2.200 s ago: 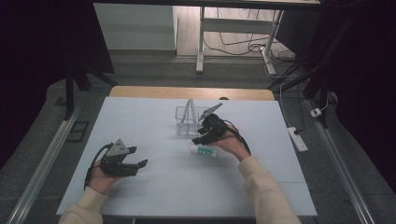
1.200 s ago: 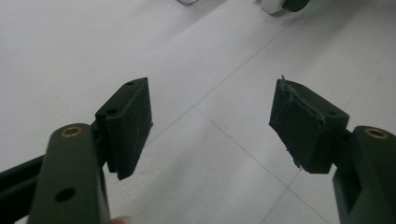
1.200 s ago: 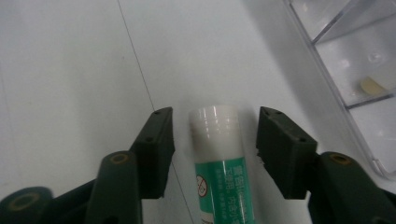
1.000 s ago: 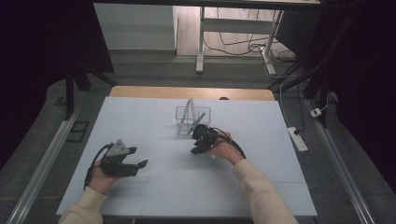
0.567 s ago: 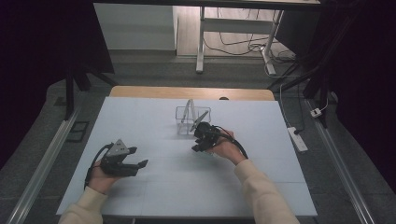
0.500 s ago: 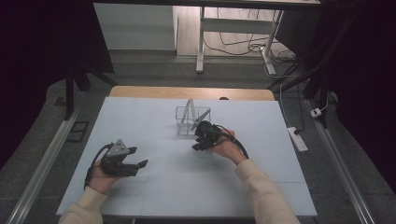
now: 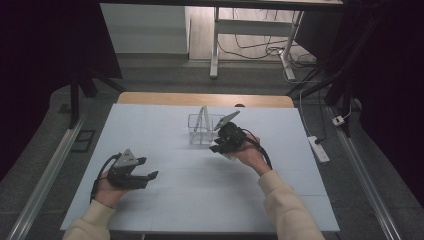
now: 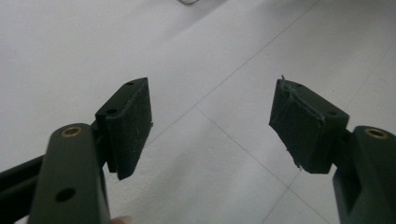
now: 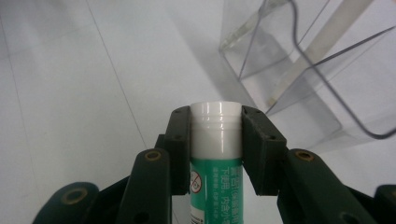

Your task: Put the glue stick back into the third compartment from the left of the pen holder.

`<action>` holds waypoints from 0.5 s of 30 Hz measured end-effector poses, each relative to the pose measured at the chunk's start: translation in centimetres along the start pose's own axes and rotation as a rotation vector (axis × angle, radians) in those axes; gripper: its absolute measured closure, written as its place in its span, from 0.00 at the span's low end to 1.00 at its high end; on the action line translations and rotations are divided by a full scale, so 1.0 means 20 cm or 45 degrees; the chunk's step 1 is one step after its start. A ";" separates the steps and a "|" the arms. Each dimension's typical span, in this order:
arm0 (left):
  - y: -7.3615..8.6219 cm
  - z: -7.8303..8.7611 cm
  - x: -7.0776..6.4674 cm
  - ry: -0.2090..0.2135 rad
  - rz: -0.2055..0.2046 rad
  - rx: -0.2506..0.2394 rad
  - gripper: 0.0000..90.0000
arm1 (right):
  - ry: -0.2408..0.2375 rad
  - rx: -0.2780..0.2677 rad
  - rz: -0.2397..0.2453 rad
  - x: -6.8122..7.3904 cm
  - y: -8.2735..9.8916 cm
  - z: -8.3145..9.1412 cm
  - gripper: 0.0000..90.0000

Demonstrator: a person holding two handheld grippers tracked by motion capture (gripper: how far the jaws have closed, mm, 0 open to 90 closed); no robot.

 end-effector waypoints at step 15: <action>0.00 0.00 0.00 0.001 -0.003 0.004 0.33 | 0.069 -0.185 -0.083 -0.04 -0.02 0.13 0.72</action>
Point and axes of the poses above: each handheld gripper's, and its own axes: z roughly backward along the jaws, y roughly out of its underside, x roughly to its left, the point moved 2 cm from there along -z, roughly forward along the jaws, and after that the axes turned 1 degree about -z, right-handed, at the moved point
